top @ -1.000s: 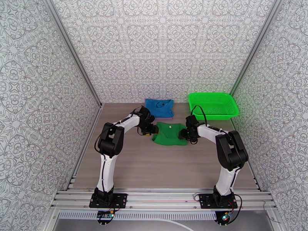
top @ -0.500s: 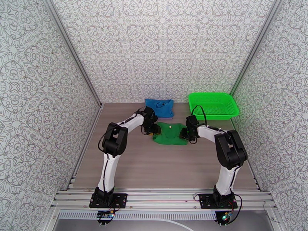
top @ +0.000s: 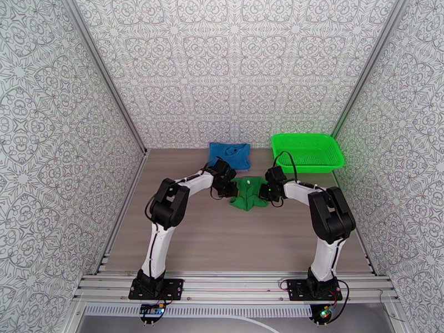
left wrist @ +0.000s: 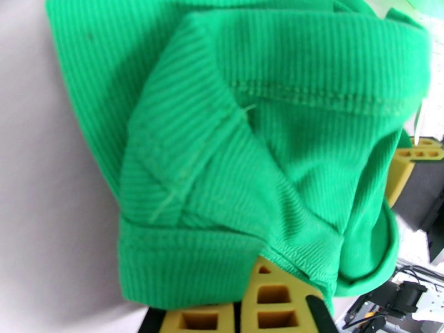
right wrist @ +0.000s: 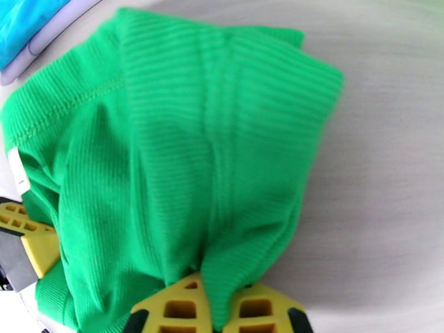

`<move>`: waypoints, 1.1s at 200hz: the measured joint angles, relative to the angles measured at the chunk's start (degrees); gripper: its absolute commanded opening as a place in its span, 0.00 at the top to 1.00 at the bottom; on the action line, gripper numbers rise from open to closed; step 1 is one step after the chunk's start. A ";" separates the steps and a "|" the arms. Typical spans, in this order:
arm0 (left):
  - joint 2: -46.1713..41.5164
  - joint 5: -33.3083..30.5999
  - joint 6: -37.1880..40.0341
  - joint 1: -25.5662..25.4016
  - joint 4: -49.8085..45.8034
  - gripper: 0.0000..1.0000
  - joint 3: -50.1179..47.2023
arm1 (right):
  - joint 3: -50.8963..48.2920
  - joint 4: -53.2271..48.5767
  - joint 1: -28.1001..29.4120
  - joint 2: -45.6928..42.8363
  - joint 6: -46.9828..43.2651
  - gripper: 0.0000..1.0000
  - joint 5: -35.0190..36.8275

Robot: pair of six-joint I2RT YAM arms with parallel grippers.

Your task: Fold and stack the mixed laundry pile

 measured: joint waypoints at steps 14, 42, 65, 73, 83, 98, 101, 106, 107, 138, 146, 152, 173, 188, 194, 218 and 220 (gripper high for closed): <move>-3.17 -3.02 0.02 0.57 -1.46 1.00 -1.46 | 0.81 -1.99 0.85 -1.14 -1.25 1.00 0.74; -11.08 -7.80 0.46 2.36 -3.37 1.00 -1.40 | 5.42 -5.31 1.92 -4.57 -3.87 1.00 2.14; -16.74 -9.62 1.16 4.07 -4.42 1.00 0.83 | 10.25 -5.79 2.08 -7.28 -5.68 1.00 2.75; -17.81 -9.92 1.68 4.68 -4.76 1.00 2.58 | 12.11 -5.77 2.08 -7.85 -6.21 1.00 3.02; -18.25 -9.94 2.34 5.49 -5.03 1.00 4.79 | 14.53 -5.73 2.08 -7.98 -6.97 1.00 3.17; -17.94 -9.94 3.74 6.75 -5.64 1.00 8.44 | 17.84 -5.64 2.08 -7.65 -7.98 1.00 3.34; -17.84 -9.97 3.93 6.93 -5.66 1.00 8.94 | 18.43 -5.64 2.08 -7.54 -8.24 1.00 3.39; -17.49 -10.05 4.63 7.43 -5.99 1.00 10.32 | 19.71 -5.60 2.08 -7.08 -8.52 1.00 3.37; -17.42 -10.08 4.72 7.50 -6.05 1.00 10.49 | 20.20 -5.55 2.08 -6.93 -8.70 1.00 3.41; -11.17 -10.29 8.22 10.67 -6.86 1.00 21.33 | 32.30 -4.42 2.10 1.55 -10.29 1.00 3.30; -8.85 -10.27 8.96 11.63 -7.19 1.00 24.50 | 35.63 -4.02 2.19 4.59 -10.34 1.00 3.30; -6.82 -10.27 9.53 12.41 -7.17 1.00 26.95 | 37.70 -3.72 2.19 6.84 -10.34 1.00 3.28; 0.76 -9.66 11.06 14.78 -7.85 1.00 35.71 | 45.57 -4.15 2.19 15.50 -10.27 1.00 3.02; 6.62 -9.35 11.96 16.02 -8.66 1.00 42.10 | 51.74 -5.18 2.21 21.70 -10.19 1.00 2.56; 8.87 -9.29 12.41 16.39 -9.27 1.00 44.52 | 54.18 -5.75 2.23 24.06 -10.12 1.00 2.38; 16.15 -9.11 13.90 17.44 -10.38 1.00 50.58 | 64.78 -9.25 2.29 33.00 -10.08 1.00 1.95; 16.41 -9.09 13.99 17.49 -10.38 1.00 50.66 | 65.44 -9.51 2.29 33.44 -10.08 1.00 1.95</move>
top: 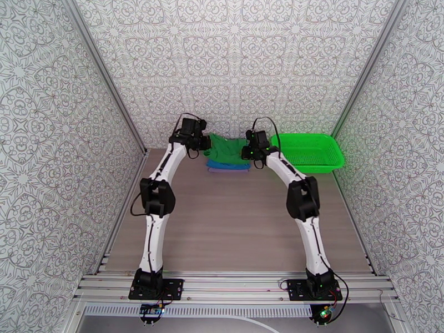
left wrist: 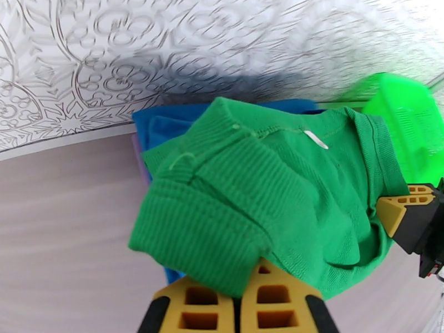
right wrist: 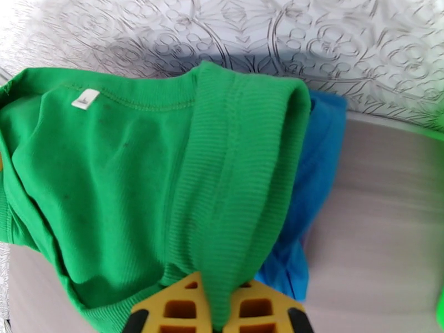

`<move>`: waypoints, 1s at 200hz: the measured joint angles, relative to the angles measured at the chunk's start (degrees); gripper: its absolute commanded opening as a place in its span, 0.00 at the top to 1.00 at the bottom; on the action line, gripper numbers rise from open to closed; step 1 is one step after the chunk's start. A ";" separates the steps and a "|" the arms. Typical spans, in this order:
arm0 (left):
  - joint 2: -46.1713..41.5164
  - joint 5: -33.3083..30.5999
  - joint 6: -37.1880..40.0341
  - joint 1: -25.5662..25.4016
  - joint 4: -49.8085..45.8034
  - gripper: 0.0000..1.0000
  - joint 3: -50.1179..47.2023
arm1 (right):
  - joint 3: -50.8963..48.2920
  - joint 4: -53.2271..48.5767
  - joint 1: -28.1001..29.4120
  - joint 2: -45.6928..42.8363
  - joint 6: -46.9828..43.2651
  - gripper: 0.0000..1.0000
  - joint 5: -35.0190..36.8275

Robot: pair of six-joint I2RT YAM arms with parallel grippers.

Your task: Fold and stack the mixed laundry pile

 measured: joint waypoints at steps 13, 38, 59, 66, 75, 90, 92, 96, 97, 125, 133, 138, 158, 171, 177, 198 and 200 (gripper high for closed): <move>1.64 0.52 0.07 0.42 0.02 1.00 0.04 | 4.85 -1.77 0.00 3.43 0.00 1.00 0.02; 2.45 1.70 0.02 1.25 2.47 1.00 -1.53 | 10.62 -3.56 0.00 6.60 -0.02 1.00 0.07; 2.47 2.49 0.00 1.75 5.40 1.00 -2.38 | 12.17 -3.69 0.00 6.71 0.00 1.00 0.11; 2.58 2.71 0.00 1.86 6.12 1.00 -2.32 | 12.50 -3.61 0.00 6.71 0.00 1.00 0.20; 2.91 2.93 0.00 1.92 6.58 1.00 -1.60 | 12.70 -3.58 0.00 6.71 0.00 1.00 0.31; 4.37 3.37 0.00 1.92 7.43 1.00 0.55 | 12.85 -3.58 0.00 7.02 0.02 1.00 0.37; 4.57 3.41 0.00 1.92 7.54 1.00 0.70 | 12.90 -3.58 0.00 7.13 0.04 1.00 0.39; 4.96 3.58 0.00 1.92 7.76 1.00 1.05 | 12.90 -3.56 0.00 7.28 0.04 1.00 0.48; 5.05 3.63 0.00 1.92 7.82 1.00 1.09 | 12.90 -3.56 0.00 7.34 0.04 1.00 0.50; 7.87 4.39 -0.20 1.92 8.68 0.88 1.68 | 13.00 -3.61 0.00 9.46 0.48 1.00 0.70; 8.72 4.42 -0.37 1.92 8.87 0.73 1.66 | 13.00 -3.61 0.00 10.03 0.50 1.00 0.72; 9.18 4.48 -0.24 1.95 9.05 0.62 1.66 | 13.00 -3.61 0.00 10.47 0.63 0.97 0.72; 10.88 5.38 -0.85 2.08 9.14 0.21 1.66 | 13.00 -3.56 -0.02 11.78 1.57 0.61 0.70; 11.32 6.69 -0.72 2.25 9.14 0.01 1.57 | 12.98 -3.63 -0.11 12.11 1.49 0.31 0.72; 11.30 7.58 -0.48 2.36 9.31 0.01 1.20 | 13.00 -3.67 -0.17 12.09 1.42 0.23 0.70; 8.72 8.94 1.11 2.38 11.89 0.01 -3.65 | 12.81 -3.82 -0.22 11.50 0.57 0.02 1.16; 8.33 8.92 1.31 2.38 12.09 0.01 -4.33 | 12.52 -3.82 -0.22 11.23 0.22 0.01 1.33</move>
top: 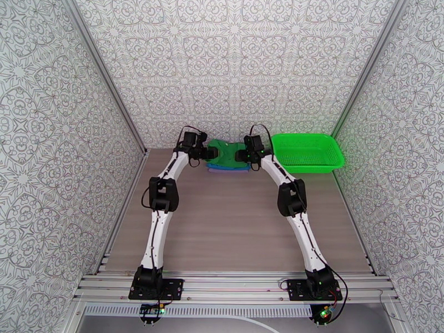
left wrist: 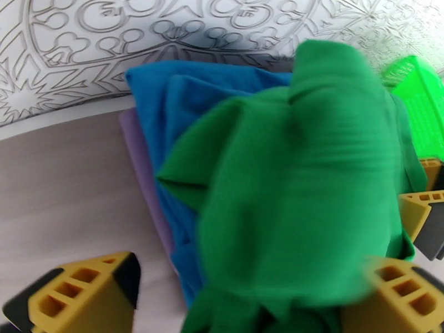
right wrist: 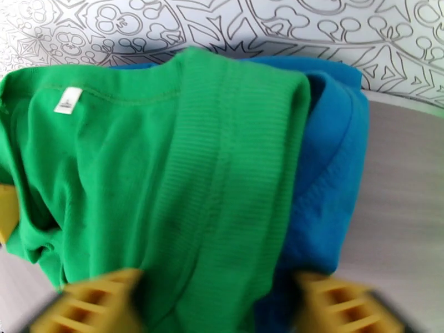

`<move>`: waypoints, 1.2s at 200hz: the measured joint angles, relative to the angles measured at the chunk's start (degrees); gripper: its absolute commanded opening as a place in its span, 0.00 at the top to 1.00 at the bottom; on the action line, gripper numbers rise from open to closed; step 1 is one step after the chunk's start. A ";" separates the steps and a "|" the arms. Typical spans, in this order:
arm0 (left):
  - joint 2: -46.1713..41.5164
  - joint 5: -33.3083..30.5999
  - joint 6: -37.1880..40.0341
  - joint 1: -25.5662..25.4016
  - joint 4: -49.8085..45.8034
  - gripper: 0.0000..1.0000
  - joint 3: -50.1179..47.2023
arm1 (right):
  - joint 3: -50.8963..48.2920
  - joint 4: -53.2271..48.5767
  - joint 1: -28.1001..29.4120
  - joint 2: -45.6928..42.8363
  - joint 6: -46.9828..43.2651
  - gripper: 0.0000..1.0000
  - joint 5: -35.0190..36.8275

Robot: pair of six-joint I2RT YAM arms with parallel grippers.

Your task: Fold and stack the mixed laundry pile

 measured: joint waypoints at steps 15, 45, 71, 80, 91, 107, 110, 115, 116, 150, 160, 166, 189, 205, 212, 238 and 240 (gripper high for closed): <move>-4.70 -0.22 1.16 0.00 1.62 0.01 -6.12 | -4.52 0.07 -0.02 -3.61 -1.46 0.01 1.46; -22.77 -2.23 2.86 0.11 7.08 0.00 -20.57 | -26.58 2.93 -0.02 -22.95 -4.24 0.01 6.34; -47.50 -5.18 3.56 1.20 16.92 0.00 -39.19 | -51.19 11.23 -0.17 -49.62 -6.93 0.01 11.28; -57.44 -6.47 3.89 2.10 21.51 0.00 -47.56 | -59.52 14.86 -0.28 -59.95 -7.98 0.01 13.90; -68.89 -8.96 4.55 3.50 26.88 0.01 -58.07 | -68.76 19.06 -0.42 -70.82 -9.09 0.01 16.41; -83.34 -13.64 5.16 5.62 33.66 0.01 -74.05 | -83.56 25.92 -0.85 -85.24 -10.86 0.01 20.76; -85.72 -14.86 5.20 5.92 34.97 0.00 -77.13 | -86.71 27.63 -0.96 -87.78 -10.93 0.01 21.75; -89.18 -16.65 5.11 6.40 35.76 0.01 -81.53 | -91.38 29.42 -1.11 -91.19 -11.15 0.01 23.39; -89.66 -16.98 5.09 6.49 35.95 0.01 -82.29 | -92.19 29.94 -1.11 -91.67 -11.17 0.01 23.63; -101.88 -27.54 3.82 9.81 37.62 0.00 -109.46 | -123.27 43.95 -1.57 -99.60 -13.84 0.01 30.03; -104.17 -30.71 3.78 10.21 38.77 0.01 -116.63 | -129.00 46.47 -1.84 -99.19 -14.88 0.01 31.32; -105.37 -32.48 3.80 10.21 40.72 0.01 -121.07 | -131.05 48.24 -2.16 -98.55 -15.39 0.01 31.91; -102.88 -36.92 3.91 10.75 50.14 0.00 -130.97 | -132.89 60.83 -5.16 -91.38 -16.52 0.01 32.89; -94.64 -37.79 4.48 11.61 57.59 0.00 -131.60 | -132.89 71.95 -6.78 -84.46 -17.66 0.01 32.70; -90.68 -37.77 4.72 11.69 60.98 0.01 -131.19 | -132.76 75.25 -7.23 -81.83 -18.47 0.01 32.37; -76.26 -35.80 5.18 12.02 74.42 0.01 -127.51 | -131.25 87.80 -11.82 -69.77 -19.32 0.01 27.69; -74.77 -35.34 5.29 12.07 75.49 0.01 -126.97 | -131.08 88.41 -12.24 -69.02 -19.23 0.01 27.45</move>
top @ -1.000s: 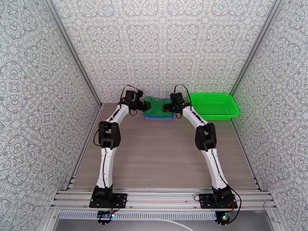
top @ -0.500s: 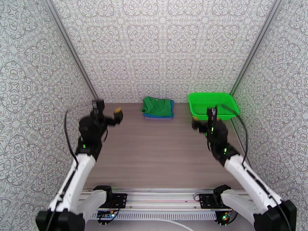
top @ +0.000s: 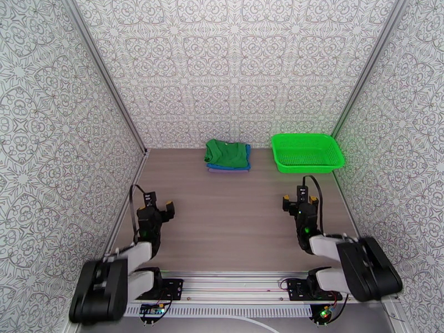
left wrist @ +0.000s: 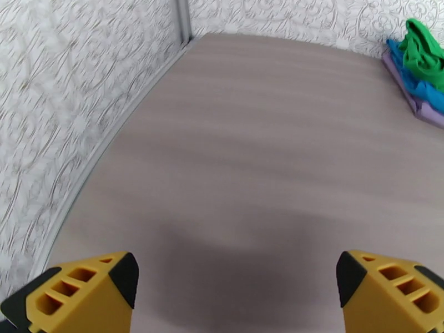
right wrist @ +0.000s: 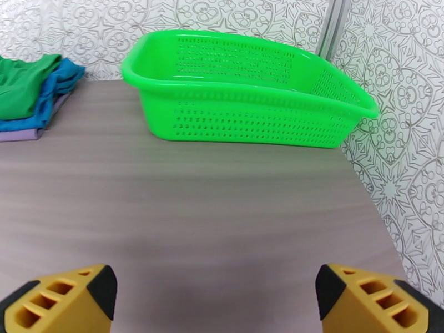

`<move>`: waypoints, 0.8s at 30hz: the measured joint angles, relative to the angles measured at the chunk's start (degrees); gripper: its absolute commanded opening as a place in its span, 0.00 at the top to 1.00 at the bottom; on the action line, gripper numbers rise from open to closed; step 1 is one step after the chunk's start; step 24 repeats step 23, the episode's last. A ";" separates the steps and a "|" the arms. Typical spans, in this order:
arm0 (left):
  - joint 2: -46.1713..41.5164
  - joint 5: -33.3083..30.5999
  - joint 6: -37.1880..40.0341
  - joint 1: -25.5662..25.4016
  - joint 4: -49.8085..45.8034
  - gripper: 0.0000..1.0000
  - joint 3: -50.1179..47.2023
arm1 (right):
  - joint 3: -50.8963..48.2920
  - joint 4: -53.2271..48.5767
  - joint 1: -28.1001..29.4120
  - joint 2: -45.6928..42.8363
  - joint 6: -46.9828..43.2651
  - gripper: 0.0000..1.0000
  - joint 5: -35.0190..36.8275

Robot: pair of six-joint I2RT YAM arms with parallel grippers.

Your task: Fold and stack the mixed laundry pile

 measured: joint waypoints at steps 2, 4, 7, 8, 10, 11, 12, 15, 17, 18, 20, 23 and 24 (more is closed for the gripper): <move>8.09 2.49 1.07 0.00 6.43 0.01 3.04 | 1.40 -1.40 -3.67 2.05 1.03 0.01 -3.82; 11.19 4.81 1.88 -0.09 4.98 0.01 5.90 | 3.34 -2.32 -6.51 2.01 1.79 0.01 -7.54; 11.50 8.15 2.19 1.01 5.44 0.01 8.33 | 7.04 -3.17 -8.02 1.99 2.14 0.01 -12.15; 11.50 8.48 2.19 1.42 5.97 0.01 8.76 | 7.48 -3.02 -8.02 1.90 2.16 0.01 -13.40; 11.47 9.09 2.19 1.66 6.32 0.01 8.92 | 7.52 -2.91 -8.02 1.88 2.27 0.01 -14.88; 11.47 9.25 2.21 1.66 6.29 0.01 8.92 | 7.50 -3.08 -8.02 1.88 2.40 0.01 -15.26; 11.47 9.44 2.21 1.62 6.29 0.01 8.92 | 7.50 -3.06 -8.02 1.88 2.49 0.01 -15.39; 11.47 9.42 2.23 1.40 6.27 0.01 8.94 | 7.50 -3.06 -8.02 1.88 2.51 0.01 -15.91; 11.47 9.44 2.23 1.31 6.27 0.01 8.94 | 7.58 -3.76 -7.91 1.90 2.43 0.01 -16.04; 11.47 9.42 2.23 1.33 6.27 0.01 8.94 | 7.58 -4.07 -7.91 1.90 2.40 0.01 -16.15; 11.47 9.42 2.25 1.31 6.27 0.01 8.94 | 7.63 -4.66 -7.91 1.90 2.38 0.01 -16.35; 11.47 9.42 2.25 1.31 6.25 0.00 8.94 | 7.65 -4.94 -7.91 1.90 2.38 0.01 -16.39; 11.47 9.42 2.25 1.31 6.25 0.00 8.94 | 7.65 -4.94 -7.91 1.90 2.38 0.01 -16.39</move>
